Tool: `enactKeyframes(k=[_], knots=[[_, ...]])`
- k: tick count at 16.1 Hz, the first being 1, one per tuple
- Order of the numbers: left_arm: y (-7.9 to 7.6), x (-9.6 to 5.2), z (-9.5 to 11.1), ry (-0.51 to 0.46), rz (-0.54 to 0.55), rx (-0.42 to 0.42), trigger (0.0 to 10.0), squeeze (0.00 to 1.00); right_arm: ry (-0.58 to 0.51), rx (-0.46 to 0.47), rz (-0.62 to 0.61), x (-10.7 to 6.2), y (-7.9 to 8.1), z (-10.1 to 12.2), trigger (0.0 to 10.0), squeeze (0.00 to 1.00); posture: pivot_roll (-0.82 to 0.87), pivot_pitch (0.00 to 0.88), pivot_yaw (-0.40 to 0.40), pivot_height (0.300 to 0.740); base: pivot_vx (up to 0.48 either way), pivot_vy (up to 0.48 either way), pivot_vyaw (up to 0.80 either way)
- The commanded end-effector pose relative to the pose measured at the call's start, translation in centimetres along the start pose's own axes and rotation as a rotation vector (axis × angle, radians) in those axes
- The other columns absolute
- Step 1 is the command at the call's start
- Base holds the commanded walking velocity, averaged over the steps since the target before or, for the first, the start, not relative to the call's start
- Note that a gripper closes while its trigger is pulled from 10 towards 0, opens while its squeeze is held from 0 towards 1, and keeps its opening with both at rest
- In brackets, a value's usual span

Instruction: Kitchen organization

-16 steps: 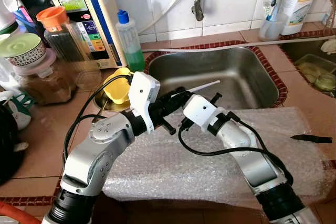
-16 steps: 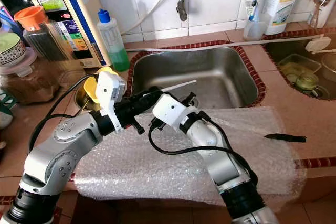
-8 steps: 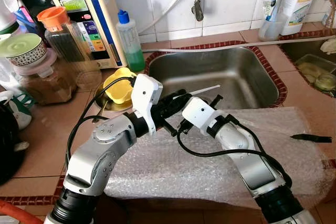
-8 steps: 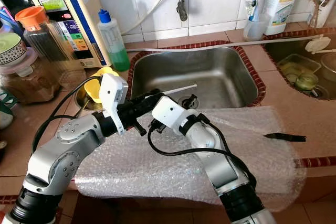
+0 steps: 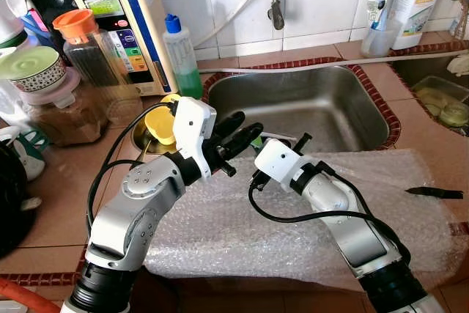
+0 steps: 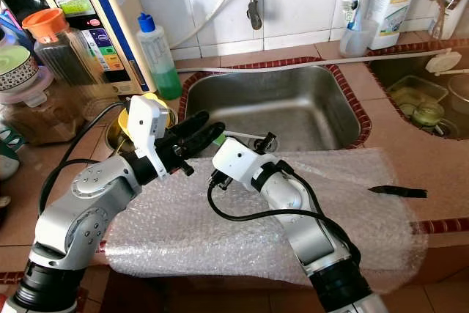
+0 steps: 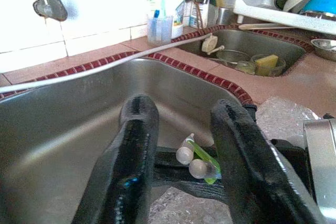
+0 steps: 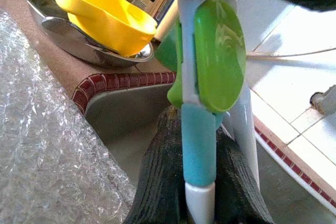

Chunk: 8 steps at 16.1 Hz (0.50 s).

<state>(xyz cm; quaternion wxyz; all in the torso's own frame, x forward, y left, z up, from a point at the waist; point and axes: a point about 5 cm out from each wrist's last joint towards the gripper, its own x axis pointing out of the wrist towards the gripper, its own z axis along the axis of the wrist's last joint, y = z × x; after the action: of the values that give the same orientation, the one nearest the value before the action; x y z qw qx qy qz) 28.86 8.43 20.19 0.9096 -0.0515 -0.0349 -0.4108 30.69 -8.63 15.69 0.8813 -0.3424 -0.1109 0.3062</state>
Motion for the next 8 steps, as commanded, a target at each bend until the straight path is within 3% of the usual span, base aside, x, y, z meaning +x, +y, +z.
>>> enactKeyframes(k=[1, 4, 8], knots=[[0.6, -0.3, 0.4, -0.01, 0.03, 0.015, 10.0, 1.0, -0.012, -0.011, 0.019, 0.3, 0.1, 0.2, 0.0, 0.0, -0.29, 0.074, 0.169, 0.74, 0.0, 0.0, 0.0], [0.7, -0.5, 0.3, -0.007, 0.032, 0.019, 10.0, 1.0, 0.007, -0.037, 0.013, 0.3, -0.5, -0.4, 0.0, 0.0, -0.29, 0.071, 0.168, 0.74, 0.0, 0.0, 0.0], [1.7, -1.1, -0.1, 0.035, 0.048, 0.045, 10.0, 1.0, 0.064, -0.101, -0.04, -0.2, -2.9, -2.1, 0.0, 0.0, -0.29, 0.072, 0.167, 0.74, 0.0, 0.0, 0.0]])
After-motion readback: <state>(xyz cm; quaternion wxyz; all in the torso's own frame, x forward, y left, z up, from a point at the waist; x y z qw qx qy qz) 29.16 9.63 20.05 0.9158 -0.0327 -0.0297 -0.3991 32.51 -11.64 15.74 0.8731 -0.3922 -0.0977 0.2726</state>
